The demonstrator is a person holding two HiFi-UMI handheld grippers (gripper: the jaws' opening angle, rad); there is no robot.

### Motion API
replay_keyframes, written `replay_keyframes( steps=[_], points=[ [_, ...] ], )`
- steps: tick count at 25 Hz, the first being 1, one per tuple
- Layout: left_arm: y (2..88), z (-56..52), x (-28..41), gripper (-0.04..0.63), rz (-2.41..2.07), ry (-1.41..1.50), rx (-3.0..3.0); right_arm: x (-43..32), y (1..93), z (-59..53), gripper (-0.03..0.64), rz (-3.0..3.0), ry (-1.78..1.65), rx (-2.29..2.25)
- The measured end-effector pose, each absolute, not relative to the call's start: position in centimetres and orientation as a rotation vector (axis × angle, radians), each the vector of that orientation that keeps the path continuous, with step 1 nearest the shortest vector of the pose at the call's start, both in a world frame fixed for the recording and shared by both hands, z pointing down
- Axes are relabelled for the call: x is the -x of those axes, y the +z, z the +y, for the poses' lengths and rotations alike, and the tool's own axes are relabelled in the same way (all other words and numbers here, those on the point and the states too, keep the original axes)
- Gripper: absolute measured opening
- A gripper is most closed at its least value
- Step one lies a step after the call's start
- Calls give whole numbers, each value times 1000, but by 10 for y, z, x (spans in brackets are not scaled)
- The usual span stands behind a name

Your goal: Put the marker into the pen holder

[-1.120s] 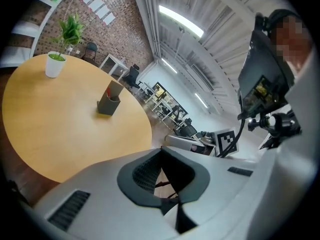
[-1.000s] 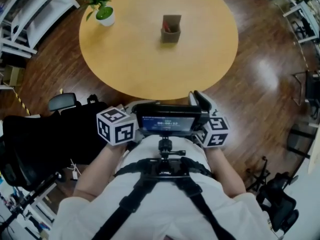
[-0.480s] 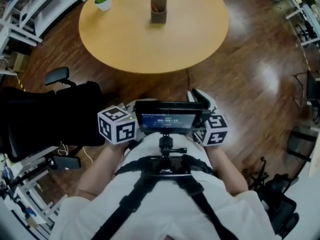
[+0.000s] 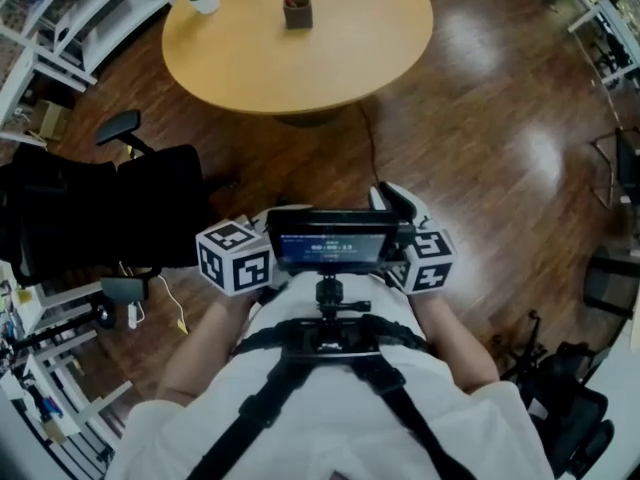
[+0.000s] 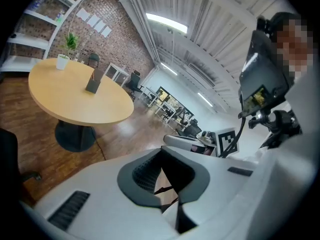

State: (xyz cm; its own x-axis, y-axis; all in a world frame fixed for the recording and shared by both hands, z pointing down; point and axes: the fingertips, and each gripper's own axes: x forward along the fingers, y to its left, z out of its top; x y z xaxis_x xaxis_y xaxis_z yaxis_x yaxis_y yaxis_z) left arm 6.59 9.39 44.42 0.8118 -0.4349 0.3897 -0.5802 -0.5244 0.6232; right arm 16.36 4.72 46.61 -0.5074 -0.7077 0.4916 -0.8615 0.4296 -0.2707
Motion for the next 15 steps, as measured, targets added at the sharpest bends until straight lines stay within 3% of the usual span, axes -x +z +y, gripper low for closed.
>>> replay_keyframes(
  steps=[15],
  points=[
    [433,119,-18,-6,-774,229,-2198,-111,453,70,66,-2418,714,-1316]
  ],
)
